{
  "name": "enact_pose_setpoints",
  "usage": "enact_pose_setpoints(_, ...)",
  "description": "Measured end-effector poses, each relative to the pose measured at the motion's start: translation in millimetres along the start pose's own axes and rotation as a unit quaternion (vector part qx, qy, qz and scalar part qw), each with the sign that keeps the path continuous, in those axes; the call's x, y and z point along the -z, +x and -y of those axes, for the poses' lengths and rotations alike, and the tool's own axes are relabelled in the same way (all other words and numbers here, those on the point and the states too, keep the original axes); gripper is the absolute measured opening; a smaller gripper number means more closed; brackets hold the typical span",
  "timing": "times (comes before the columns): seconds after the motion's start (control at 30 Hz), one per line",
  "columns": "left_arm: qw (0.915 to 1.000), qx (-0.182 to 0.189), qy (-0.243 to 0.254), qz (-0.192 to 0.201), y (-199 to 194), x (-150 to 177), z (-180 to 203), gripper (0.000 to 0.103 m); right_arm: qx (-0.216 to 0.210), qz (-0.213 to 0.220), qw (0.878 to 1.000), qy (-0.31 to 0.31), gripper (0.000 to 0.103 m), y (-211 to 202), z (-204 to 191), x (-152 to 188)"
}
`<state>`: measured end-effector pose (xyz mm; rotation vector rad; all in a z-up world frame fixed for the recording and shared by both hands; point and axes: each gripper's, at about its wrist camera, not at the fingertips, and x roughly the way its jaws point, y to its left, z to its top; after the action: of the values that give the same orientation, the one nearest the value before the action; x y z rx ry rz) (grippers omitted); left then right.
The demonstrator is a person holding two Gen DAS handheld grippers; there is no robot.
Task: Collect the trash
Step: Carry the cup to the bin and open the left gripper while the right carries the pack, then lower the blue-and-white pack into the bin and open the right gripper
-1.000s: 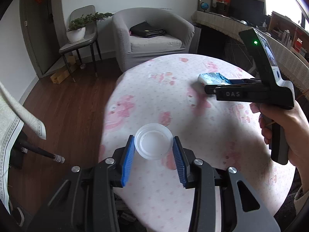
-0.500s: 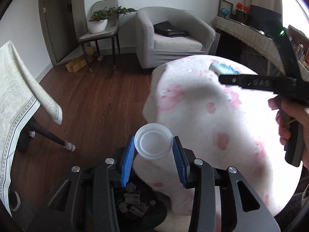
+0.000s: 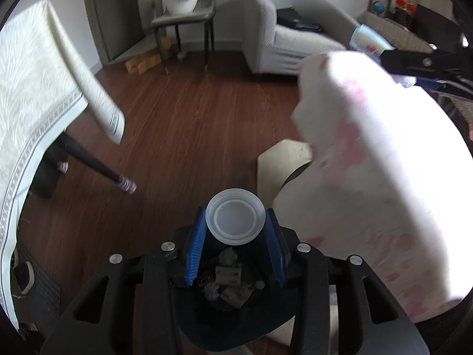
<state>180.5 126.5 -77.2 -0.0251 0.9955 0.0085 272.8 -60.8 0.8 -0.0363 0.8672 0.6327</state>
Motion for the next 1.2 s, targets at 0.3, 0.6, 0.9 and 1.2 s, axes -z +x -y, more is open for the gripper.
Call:
enact_pose_setpoints(0.3, 0.9974, -0.003, -0.007, -0.072, 32.7, 30.0, -31.5, 0.042, -0.029, -0.024, 0.999, -0.032, 0.073, 29.5, -50.1, -0.6)
enact_pose_setpoints(0.6, 0.9895, -0.010, 0.012, -0.144, 58.7, 61.1, -45.1, 0.049, -0.045, -0.052, 0.996, -0.058, 0.073, 56.8, -86.8, 6.0)
enact_pose_setpoints(0.9, 0.9929, -0.016, -0.010, -0.118, 38.9, 55.3, -67.1, 0.056, -0.043, -0.096, 0.991, -0.087, 0.073, 87.7, -116.0, 22.2)
enact_pose_setpoints(1.2, 0.9948, -0.036, -0.048, -0.082, 13.1, 48.3, -98.3, 0.057, -0.027, -0.143, 0.983, -0.114, 0.073, 122.3, -135.6, 49.1)
